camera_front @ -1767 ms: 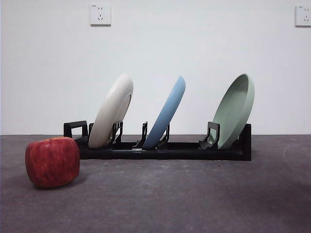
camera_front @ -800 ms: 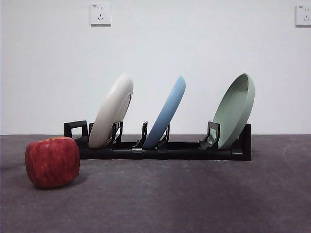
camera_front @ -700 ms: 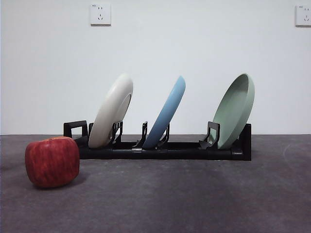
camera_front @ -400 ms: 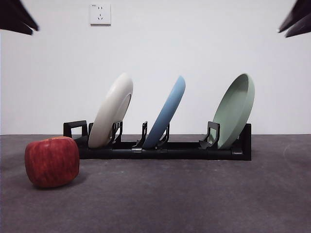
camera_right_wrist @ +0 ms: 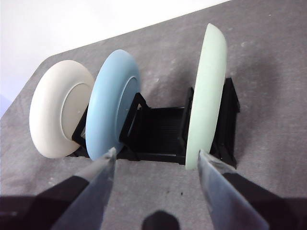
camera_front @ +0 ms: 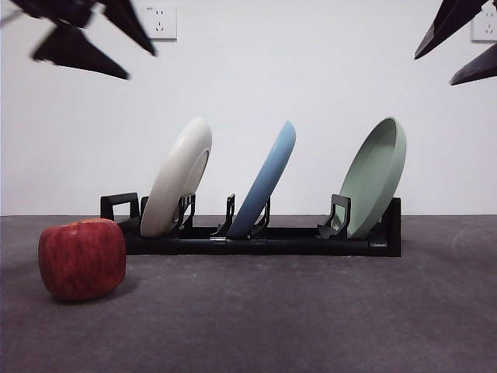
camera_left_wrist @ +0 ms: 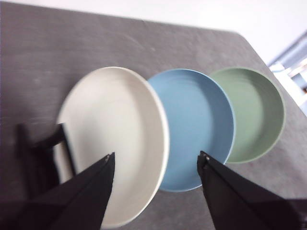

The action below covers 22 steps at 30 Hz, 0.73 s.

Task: Take the yellow plate from the plate rack,put the plate on the table,take the apple from the table,put the apple in the plate

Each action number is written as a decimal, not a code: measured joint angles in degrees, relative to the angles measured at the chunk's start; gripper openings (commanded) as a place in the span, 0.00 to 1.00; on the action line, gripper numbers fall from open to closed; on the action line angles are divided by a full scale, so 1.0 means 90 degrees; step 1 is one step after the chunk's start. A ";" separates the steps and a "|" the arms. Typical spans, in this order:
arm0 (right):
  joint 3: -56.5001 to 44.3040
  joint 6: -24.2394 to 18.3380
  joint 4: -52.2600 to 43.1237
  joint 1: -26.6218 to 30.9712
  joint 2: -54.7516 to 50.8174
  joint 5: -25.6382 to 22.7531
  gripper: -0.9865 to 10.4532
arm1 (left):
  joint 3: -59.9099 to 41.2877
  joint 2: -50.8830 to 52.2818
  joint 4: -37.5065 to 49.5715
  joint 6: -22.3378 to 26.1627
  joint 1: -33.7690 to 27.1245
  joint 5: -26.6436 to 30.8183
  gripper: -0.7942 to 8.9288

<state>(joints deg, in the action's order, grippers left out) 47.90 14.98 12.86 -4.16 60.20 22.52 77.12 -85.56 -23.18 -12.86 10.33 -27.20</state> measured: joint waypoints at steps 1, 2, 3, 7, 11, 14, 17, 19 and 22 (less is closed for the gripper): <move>0.0000 0.0000 0.0000 -0.0002 0.0000 0.0002 0.34 | 0.0194 -0.0192 -0.0056 0.0005 0.0087 0.0000 0.38; 0.0000 -0.0002 0.0000 -0.0002 0.0000 0.0002 0.34 | 0.0442 -0.0440 -0.0126 0.0022 0.0192 0.0000 0.38; 0.0000 0.0000 0.0000 -0.0002 0.0000 0.0002 0.34 | 0.0622 -0.0622 -0.0180 0.0024 0.0262 0.0000 0.38; 0.0000 0.0000 -0.0002 0.0000 0.0000 0.0002 0.34 | 0.1309 -0.1358 -0.0389 0.0032 0.0534 0.0005 0.38; 0.0000 0.0000 0.0000 0.0000 0.0000 0.0000 0.34 | 0.1647 -0.1902 -0.0418 0.0034 0.0726 0.0058 0.37; 0.0000 0.0000 0.0000 0.0000 0.0000 0.0000 0.34 | 0.1661 -0.2178 -0.0430 0.0041 0.0848 0.0325 0.37; 0.0000 0.0000 0.0000 0.0000 0.0000 0.0000 0.34 | 0.1661 -0.2356 -0.0459 0.0044 0.0899 0.0508 0.37; 0.0000 0.0000 0.0000 0.0000 0.0000 0.0000 0.34 | 0.1661 -0.2387 -0.0469 0.0044 0.0901 0.0544 0.37; 0.0000 0.0000 -0.0002 0.0000 0.0000 0.0000 0.34 | 0.1664 -0.2373 -0.0389 0.0044 0.0901 0.0568 0.37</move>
<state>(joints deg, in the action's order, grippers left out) 47.90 14.98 12.84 -4.16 60.20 22.52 92.09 -106.91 -26.68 -12.47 18.44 -22.09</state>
